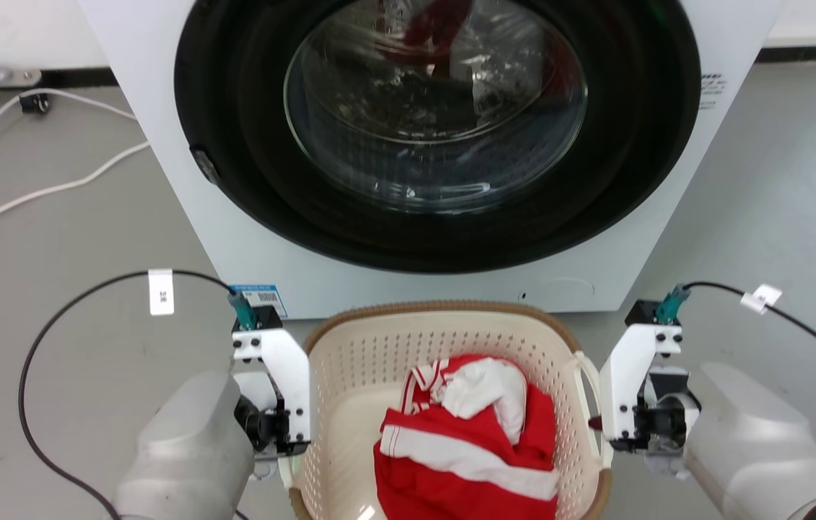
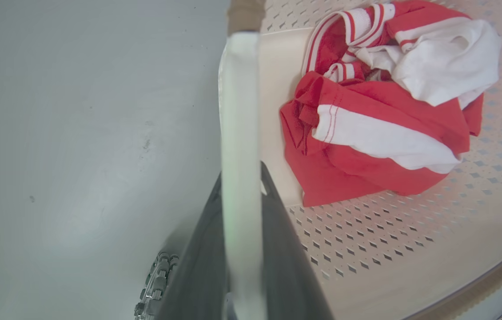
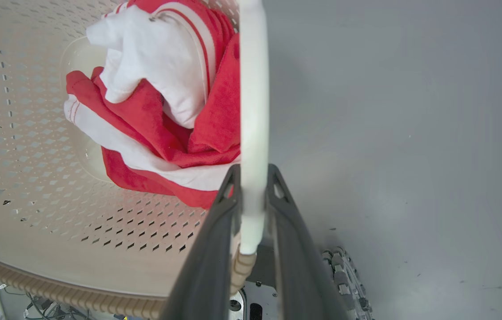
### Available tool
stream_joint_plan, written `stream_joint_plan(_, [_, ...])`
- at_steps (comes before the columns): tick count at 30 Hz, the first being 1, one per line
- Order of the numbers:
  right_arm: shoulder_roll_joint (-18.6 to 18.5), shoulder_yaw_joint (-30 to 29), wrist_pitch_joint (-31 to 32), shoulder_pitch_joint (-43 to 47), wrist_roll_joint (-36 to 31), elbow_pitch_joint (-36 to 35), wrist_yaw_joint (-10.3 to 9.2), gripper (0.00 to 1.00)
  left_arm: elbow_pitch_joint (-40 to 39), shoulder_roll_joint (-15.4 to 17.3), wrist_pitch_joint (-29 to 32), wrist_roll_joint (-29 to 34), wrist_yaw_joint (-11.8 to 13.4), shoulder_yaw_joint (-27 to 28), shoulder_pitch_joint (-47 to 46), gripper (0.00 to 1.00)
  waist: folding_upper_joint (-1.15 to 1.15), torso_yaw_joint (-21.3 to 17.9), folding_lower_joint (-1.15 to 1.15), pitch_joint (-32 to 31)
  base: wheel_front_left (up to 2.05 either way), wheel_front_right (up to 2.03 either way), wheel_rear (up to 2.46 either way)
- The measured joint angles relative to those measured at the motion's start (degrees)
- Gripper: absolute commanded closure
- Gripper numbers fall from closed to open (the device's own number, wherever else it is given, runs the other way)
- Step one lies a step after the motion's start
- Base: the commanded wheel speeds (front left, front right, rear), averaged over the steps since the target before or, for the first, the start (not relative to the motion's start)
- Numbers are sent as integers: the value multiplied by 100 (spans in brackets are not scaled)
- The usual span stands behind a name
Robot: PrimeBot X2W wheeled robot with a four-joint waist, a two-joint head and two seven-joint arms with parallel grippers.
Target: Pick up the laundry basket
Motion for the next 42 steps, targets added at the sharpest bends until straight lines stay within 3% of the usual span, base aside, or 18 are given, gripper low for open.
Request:
stream_joint_plan(10, [114,1,124,216,36,129,-16,100,5,15,33,-198,5,-181,265,100,0,-10,0,-328,0,0,0])
stream_joint_plan(42, [186,-5,127,241,23,179,-18,100,57,80,-104,-633,7,-576,302,100,0,-48,1,-373,0,0,0])
